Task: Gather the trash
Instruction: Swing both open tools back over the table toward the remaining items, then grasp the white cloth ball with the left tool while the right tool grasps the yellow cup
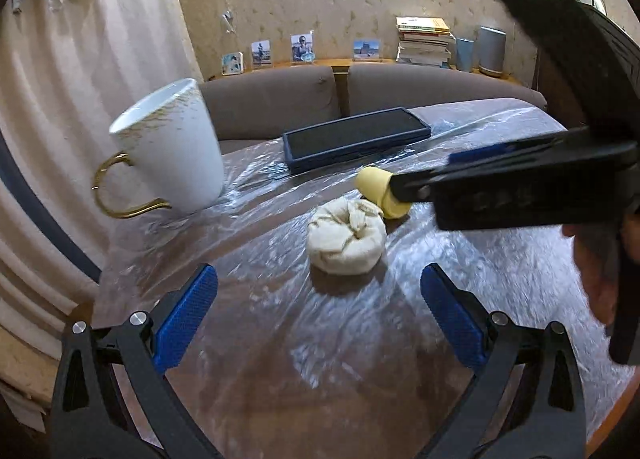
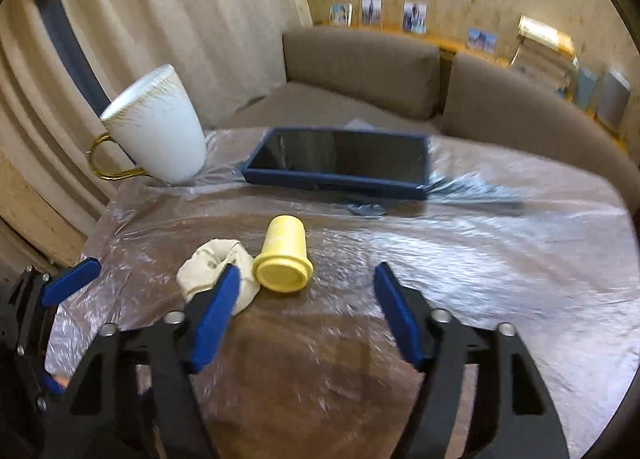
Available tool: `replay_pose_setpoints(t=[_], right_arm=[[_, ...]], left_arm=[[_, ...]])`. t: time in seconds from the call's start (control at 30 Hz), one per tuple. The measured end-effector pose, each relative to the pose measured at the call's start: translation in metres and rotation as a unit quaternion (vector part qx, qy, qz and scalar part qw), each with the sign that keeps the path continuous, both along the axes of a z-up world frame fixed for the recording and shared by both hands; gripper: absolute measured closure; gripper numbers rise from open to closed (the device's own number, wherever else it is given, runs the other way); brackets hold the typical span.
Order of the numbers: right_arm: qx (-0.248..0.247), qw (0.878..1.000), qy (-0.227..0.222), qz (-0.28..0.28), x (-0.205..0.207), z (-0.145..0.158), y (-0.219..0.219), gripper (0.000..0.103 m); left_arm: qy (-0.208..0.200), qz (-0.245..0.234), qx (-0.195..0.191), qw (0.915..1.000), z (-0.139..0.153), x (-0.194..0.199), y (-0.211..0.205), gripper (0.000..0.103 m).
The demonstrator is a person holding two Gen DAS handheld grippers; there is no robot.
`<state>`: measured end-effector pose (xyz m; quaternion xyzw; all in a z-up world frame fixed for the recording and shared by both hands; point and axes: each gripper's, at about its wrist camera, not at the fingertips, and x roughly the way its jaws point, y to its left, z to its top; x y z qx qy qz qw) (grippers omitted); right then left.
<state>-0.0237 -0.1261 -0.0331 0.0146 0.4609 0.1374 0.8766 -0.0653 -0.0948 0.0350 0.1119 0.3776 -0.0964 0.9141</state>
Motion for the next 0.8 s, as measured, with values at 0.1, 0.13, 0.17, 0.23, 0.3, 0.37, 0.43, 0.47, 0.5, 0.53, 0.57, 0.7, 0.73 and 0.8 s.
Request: replay_pose_setpoints(t=[0.1,0.13,0.17,0.23,0.3,0.37,0.43,0.47,0.5,0.53,0.57,0.7,0.73,0.8], right_arm=[[-0.006,1.0,0.003,0.009,0.01,-0.009,0.007,0.046],[-0.011,1.0,0.003,0.013,0.013,-0.011,0.011,0.047],[-0.016,1.0,0.002,0.015,0.016,-0.012,0.013,0.049],[-0.024,1.0,0.0,0.017,0.02,-0.014,0.017,0.05],[-0.021,1.0,0.002,0.015,0.024,-0.014,0.017,0.05],[-0.016,1.0,0.003,0.015,0.028,-0.014,0.018,0.05],[-0.019,1.0,0.0,0.018,0.031,-0.013,0.018,0.057],[-0.021,1.0,0.0,0.02,0.032,-0.013,0.019,0.059],[-0.021,1.0,0.0,0.021,0.032,-0.013,0.019,0.06],[-0.02,1.0,0.0,0.021,0.033,-0.013,0.019,0.061],[-0.019,1.0,0.0,0.022,0.034,-0.013,0.018,0.063],[-0.022,0.999,-0.002,0.024,0.036,-0.014,0.015,0.066],[-0.025,0.999,-0.005,0.025,0.035,-0.014,0.015,0.066],[-0.028,0.999,-0.01,0.023,0.033,-0.014,0.013,0.066]], left_arm=[[0.001,-0.006,0.002,1.0,-0.005,0.011,-0.004,0.001],[0.002,-0.009,0.003,1.0,-0.006,0.014,-0.005,0.005],[0.006,-0.012,0.003,0.9999,-0.008,0.017,-0.006,0.009],[0.011,-0.014,0.001,0.9998,-0.01,0.022,-0.008,0.01],[0.013,-0.016,-0.003,0.9998,-0.012,0.029,-0.01,0.013],[0.019,-0.017,-0.009,0.9996,-0.014,0.035,-0.012,0.015],[0.022,-0.021,-0.014,0.9994,-0.015,0.038,-0.013,0.019],[0.026,-0.024,-0.013,0.9993,-0.016,0.04,-0.014,0.021],[0.027,-0.025,-0.013,0.9992,-0.016,0.041,-0.014,0.022],[0.03,-0.026,-0.012,0.9991,-0.017,0.042,-0.014,0.023],[0.037,-0.028,-0.014,0.9988,-0.019,0.044,-0.015,0.028],[0.062,-0.025,-0.028,0.9973,-0.026,0.053,-0.013,0.038],[0.064,-0.023,-0.035,0.997,-0.026,0.055,-0.011,0.038],[0.067,-0.023,-0.04,0.9967,-0.027,0.058,-0.009,0.04]])
